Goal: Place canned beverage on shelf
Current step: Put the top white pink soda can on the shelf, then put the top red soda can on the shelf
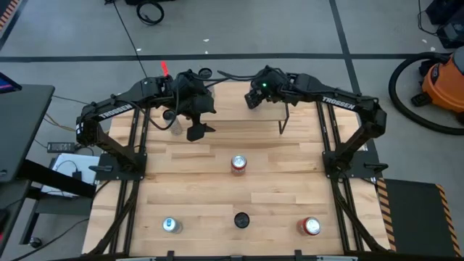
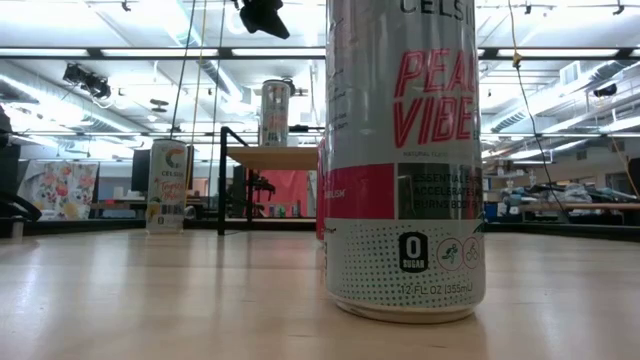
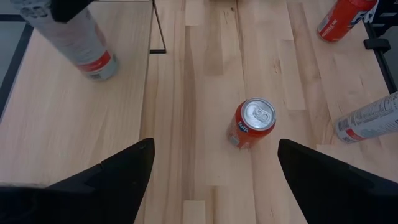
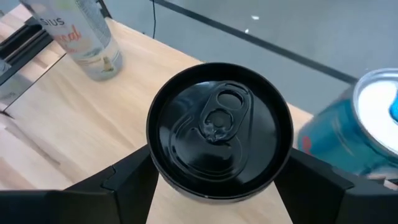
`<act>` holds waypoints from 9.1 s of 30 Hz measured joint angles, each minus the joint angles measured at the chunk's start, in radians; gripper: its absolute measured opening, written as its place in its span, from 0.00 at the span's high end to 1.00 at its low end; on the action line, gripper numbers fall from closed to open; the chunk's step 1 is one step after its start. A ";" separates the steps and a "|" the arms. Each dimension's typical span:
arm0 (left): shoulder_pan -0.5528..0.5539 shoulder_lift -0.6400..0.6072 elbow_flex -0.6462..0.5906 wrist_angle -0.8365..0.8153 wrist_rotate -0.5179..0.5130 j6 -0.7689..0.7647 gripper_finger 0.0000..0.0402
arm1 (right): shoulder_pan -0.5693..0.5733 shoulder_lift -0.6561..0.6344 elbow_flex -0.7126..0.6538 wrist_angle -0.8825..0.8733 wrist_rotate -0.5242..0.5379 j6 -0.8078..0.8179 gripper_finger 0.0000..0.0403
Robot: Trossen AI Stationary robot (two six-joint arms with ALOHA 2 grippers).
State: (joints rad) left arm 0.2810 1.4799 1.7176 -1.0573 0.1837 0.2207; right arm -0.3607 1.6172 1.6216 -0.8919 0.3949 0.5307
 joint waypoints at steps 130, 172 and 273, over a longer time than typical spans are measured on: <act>0.000 0.000 0.000 0.014 0.000 -0.024 0.12 | 0.076 -0.196 -0.007 -0.052 -0.058 -0.321 0.96; 0.000 0.000 0.000 0.013 0.000 -0.024 0.12 | -0.011 -0.065 -0.008 -0.031 -0.094 -0.358 0.99; 0.000 0.000 0.000 0.019 0.000 -0.027 0.12 | 0.134 -0.270 -0.008 -0.064 -0.030 -0.482 0.83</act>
State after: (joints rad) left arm 0.2813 1.4799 1.7176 -1.0381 0.1833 0.1932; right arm -0.2264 1.3468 1.6138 -0.9562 0.3650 0.0483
